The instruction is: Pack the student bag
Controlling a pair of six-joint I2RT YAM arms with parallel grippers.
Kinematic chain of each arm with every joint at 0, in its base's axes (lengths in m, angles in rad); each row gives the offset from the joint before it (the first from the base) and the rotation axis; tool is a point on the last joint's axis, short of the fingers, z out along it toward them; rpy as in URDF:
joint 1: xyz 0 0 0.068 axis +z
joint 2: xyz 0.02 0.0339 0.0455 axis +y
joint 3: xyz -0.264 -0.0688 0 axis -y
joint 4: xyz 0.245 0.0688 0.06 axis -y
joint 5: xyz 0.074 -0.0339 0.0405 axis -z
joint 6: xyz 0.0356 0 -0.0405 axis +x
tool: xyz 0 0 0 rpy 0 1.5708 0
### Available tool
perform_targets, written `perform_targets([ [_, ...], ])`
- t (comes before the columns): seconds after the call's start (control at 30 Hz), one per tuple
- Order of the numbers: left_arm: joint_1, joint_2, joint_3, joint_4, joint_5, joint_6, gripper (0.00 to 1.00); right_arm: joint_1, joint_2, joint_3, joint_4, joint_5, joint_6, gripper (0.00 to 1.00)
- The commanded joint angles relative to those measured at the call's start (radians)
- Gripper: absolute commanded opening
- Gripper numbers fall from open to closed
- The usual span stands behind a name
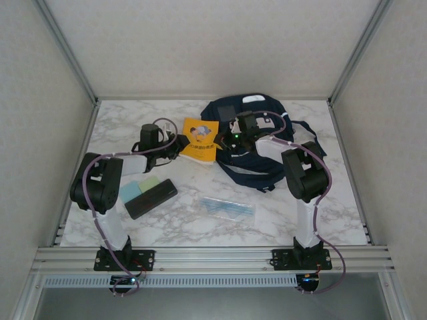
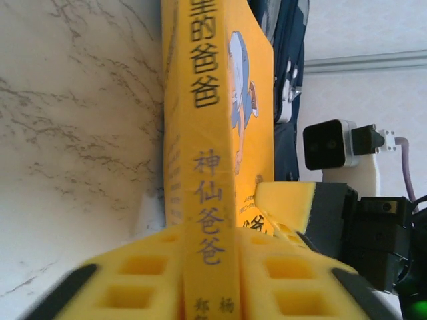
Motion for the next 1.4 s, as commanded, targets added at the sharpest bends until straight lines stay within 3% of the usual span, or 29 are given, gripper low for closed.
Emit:
perform_targets([
  [0.0, -0.034, -0.081, 0.052, -0.056, 0.052, 0.065, 0.00, 0.018, -0.008, 0.014, 0.030, -0.007, 0.004, 0.00],
  [0.07, -0.029, -0.103, 0.063, -0.121, 0.017, 0.096, 0.00, 0.019, -0.020, 0.013, 0.031, -0.005, 0.014, 0.07],
  [0.17, -0.010, -0.149, 0.069, -0.192, -0.056, 0.107, 0.00, 0.025, -0.057, 0.002, 0.008, 0.017, 0.037, 0.70],
  [0.2, 0.000, -0.167, 0.069, -0.205, -0.083, 0.105, 0.00, 0.030, -0.075, 0.001, -0.012, 0.033, 0.038, 0.89],
  [0.23, 0.006, -0.185, 0.069, -0.214, -0.110, 0.100, 0.00, 0.038, -0.092, 0.001, -0.038, 0.053, 0.035, 0.99],
  [0.43, 0.024, -0.274, 0.079, -0.218, -0.317, 0.041, 0.00, 0.113, -0.179, -0.027, -0.077, 0.142, 0.099, 0.99],
  [0.67, 0.021, -0.310, 0.045, -0.099, -0.535, -0.108, 0.00, 0.224, -0.177, -0.077, 0.171, 0.161, 0.364, 0.99],
  [1.0, -0.011, -0.383, -0.053, -0.016, -0.683, -0.227, 0.00, 0.303, -0.076, -0.086, 0.533, 0.279, 0.666, 0.98],
  [1.27, -0.046, -0.395, -0.104, 0.047, -0.702, -0.289, 0.00, 0.336, 0.012, -0.025, 0.670, 0.329, 0.778, 0.89],
  [1.3, -0.049, -0.394, -0.108, 0.060, -0.701, -0.295, 0.00, 0.336, 0.014, -0.026, 0.674, 0.339, 0.778, 0.85],
  [1.37, -0.053, -0.394, -0.112, 0.065, -0.699, -0.302, 0.00, 0.326, 0.016, -0.035, 0.697, 0.360, 0.782, 0.66],
])
